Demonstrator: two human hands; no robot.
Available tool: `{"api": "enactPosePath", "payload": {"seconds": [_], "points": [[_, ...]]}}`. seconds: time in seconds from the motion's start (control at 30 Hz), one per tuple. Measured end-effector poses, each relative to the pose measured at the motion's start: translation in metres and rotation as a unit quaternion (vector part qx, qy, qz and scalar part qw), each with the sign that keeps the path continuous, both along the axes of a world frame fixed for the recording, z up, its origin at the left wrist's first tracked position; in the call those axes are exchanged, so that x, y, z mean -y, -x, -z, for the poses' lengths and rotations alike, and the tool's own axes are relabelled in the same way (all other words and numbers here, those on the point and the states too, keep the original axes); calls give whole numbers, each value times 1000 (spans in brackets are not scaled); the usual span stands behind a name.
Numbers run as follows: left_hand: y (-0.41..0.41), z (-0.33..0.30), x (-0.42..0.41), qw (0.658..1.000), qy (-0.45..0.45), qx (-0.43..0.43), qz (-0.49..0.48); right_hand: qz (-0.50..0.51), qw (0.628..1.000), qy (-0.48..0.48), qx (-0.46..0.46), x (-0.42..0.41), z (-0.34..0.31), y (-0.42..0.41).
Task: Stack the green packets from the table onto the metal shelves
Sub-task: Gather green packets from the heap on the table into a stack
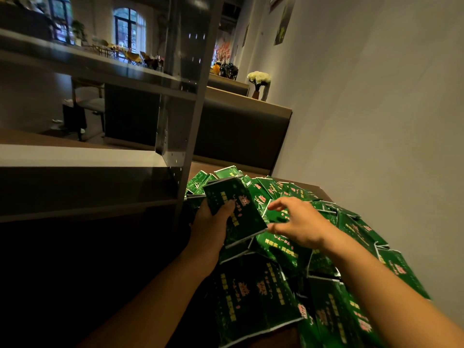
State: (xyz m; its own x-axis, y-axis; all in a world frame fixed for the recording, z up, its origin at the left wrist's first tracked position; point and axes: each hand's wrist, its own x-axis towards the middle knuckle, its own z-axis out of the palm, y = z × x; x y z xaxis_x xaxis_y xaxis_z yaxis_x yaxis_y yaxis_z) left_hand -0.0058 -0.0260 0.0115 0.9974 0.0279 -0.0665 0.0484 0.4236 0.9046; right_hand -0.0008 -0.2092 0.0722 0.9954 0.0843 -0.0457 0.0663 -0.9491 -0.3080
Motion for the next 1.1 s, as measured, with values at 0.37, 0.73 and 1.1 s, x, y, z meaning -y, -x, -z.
{"api": "enactPosePath", "payload": {"seconds": [0.37, 0.73, 1.1], "points": [[2, 1, 1, 999, 2, -11, 37, 52, 987, 138, 61, 9, 22, 0], [5, -5, 1, 996, 71, -4, 58, 109, 911, -343, 202, 18, -21, 6], [8, -3, 5, 999, -7, 12, 37, 136, 715, -685, -30, -5, -14, 14]]}}
